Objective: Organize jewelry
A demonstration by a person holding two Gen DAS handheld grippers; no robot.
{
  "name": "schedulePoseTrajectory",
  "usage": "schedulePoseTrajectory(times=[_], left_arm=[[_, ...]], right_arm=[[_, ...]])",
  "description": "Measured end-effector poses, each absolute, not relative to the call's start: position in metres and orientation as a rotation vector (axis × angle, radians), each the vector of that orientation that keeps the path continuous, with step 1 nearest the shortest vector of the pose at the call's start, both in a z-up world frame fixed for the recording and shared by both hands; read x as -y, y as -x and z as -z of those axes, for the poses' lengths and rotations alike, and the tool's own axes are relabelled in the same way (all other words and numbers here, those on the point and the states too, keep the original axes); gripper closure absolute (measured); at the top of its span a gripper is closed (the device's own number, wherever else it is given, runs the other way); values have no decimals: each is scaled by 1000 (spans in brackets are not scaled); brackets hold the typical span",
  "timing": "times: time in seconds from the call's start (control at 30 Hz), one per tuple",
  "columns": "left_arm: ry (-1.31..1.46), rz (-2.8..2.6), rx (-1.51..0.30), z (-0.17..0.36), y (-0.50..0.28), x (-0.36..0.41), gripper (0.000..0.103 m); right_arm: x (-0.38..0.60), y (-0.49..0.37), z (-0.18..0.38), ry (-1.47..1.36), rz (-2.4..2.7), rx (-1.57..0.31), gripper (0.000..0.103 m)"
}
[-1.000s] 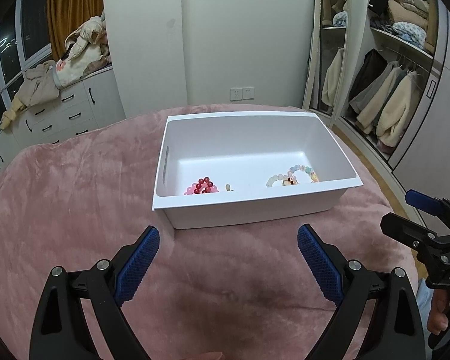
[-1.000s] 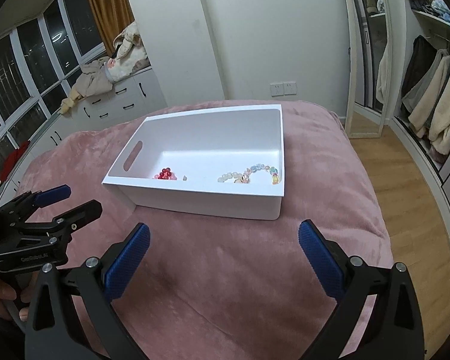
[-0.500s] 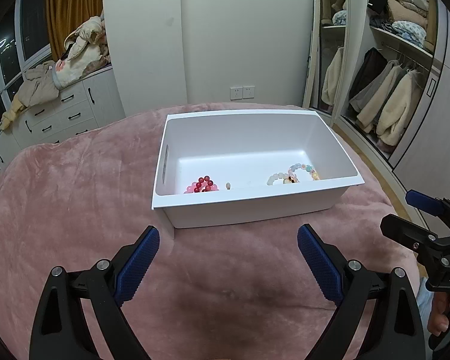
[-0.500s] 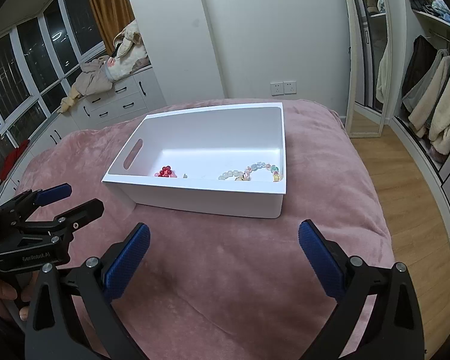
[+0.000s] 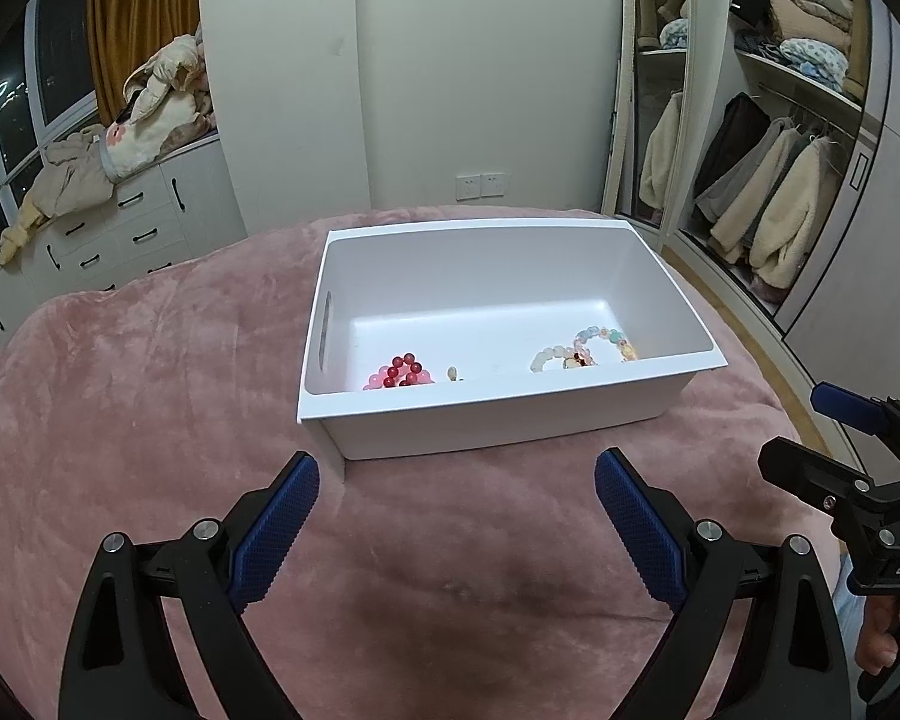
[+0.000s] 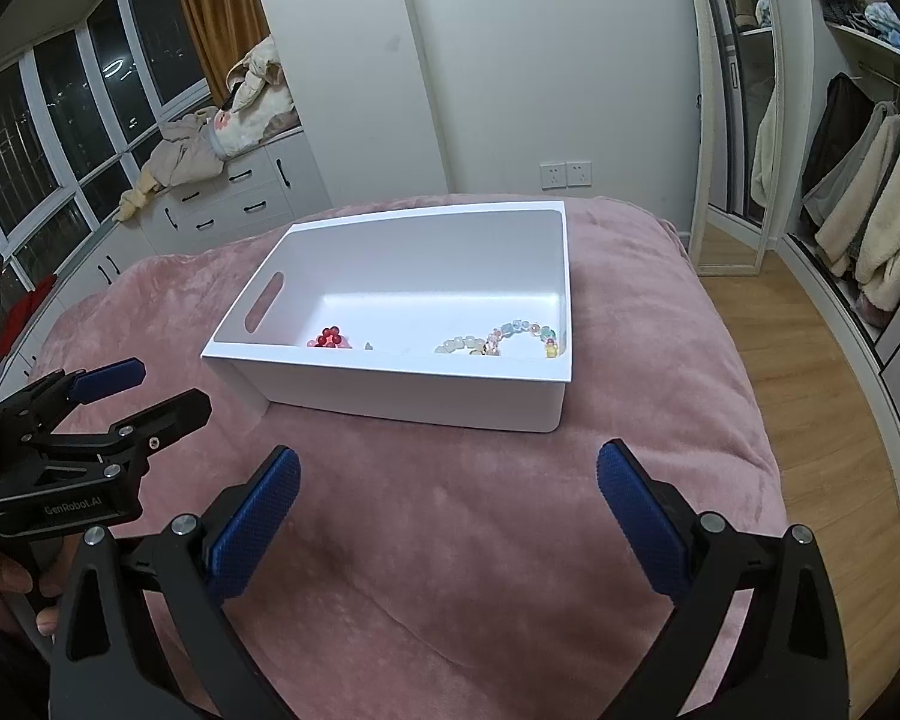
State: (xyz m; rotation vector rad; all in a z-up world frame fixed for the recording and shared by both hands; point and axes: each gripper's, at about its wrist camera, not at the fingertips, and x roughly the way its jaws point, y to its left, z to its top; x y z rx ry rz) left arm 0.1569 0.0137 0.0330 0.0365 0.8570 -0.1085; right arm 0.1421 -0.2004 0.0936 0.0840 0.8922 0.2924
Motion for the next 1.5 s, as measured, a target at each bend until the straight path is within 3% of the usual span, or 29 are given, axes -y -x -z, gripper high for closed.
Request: schedulePoseTrajectory(times=[1.5], left_arm=[[-26,116,-852,-30,-159,-18,9]], right_arm=[[198,-140,-87,-75,-278,-897,5]])
